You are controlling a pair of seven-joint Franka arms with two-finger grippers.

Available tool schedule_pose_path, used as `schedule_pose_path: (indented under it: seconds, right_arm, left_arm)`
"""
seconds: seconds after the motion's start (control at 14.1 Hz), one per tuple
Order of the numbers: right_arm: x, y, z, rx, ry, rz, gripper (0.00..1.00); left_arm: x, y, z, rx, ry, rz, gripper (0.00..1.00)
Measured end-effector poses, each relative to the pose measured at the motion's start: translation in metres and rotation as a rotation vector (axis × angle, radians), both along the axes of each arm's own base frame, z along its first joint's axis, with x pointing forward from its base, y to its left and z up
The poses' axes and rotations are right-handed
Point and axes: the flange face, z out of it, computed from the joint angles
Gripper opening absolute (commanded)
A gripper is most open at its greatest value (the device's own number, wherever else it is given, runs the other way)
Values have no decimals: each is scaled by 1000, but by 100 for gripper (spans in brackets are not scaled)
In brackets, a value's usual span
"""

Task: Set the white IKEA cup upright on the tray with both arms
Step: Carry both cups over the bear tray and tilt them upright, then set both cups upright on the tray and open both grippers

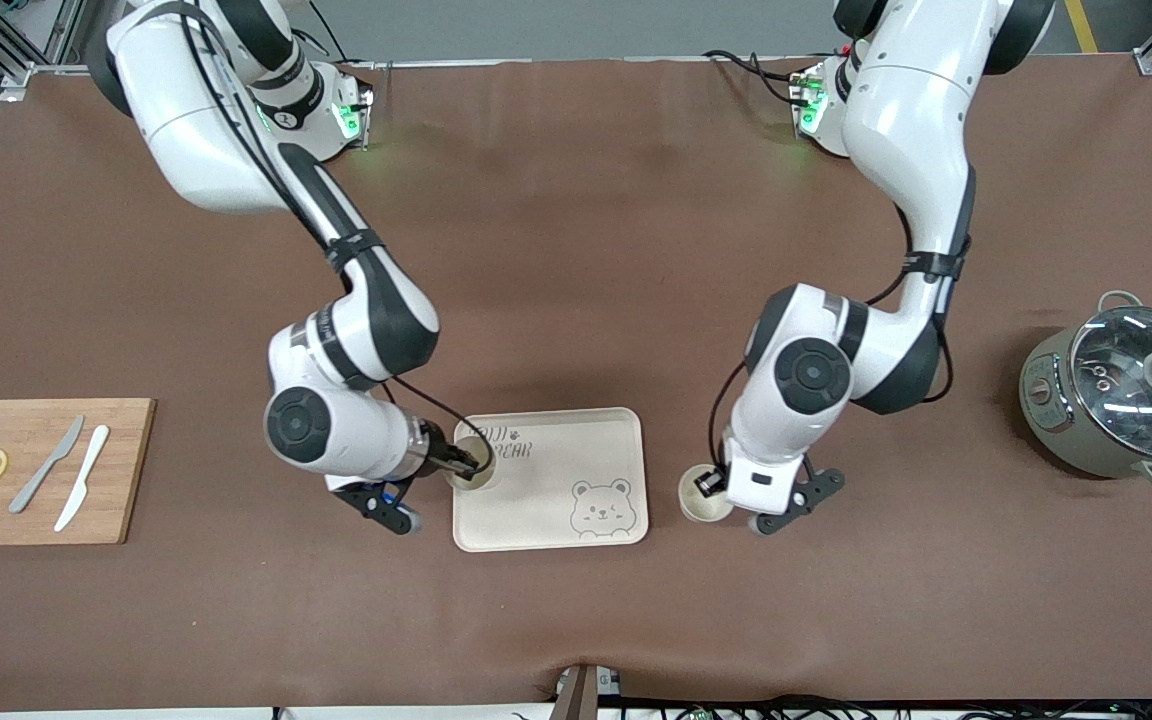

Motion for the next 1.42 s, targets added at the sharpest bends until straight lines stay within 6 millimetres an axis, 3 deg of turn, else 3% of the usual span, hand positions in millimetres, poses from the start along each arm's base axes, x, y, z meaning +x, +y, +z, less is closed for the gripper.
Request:
schedule_pose_path:
  seconds: [0.28,0.57,0.99,1.21,1.42]
  right_arm:
    - [-3,6,-27,3,-33,-16,0]
    - [-7,5,-52,-2,-32,-24,0]
    - [-4,-2,-69,-19,-33,-31,0]
    - [-5,-1,-74,-24,-33,-28,0]
    - [-5,-1,-75,-25,-33,-28,0]
  left_arm:
    - [-17,-39,-2,-61,-6,2,0]
    - [-32,-65,-25,-69,10,-15,0]
    - [-46,-94,-59,-94,5,-49,0]
    - [-49,-97,-64,-93,6,-54,0]
    - [-49,-97,-67,-92,7,-54,22]
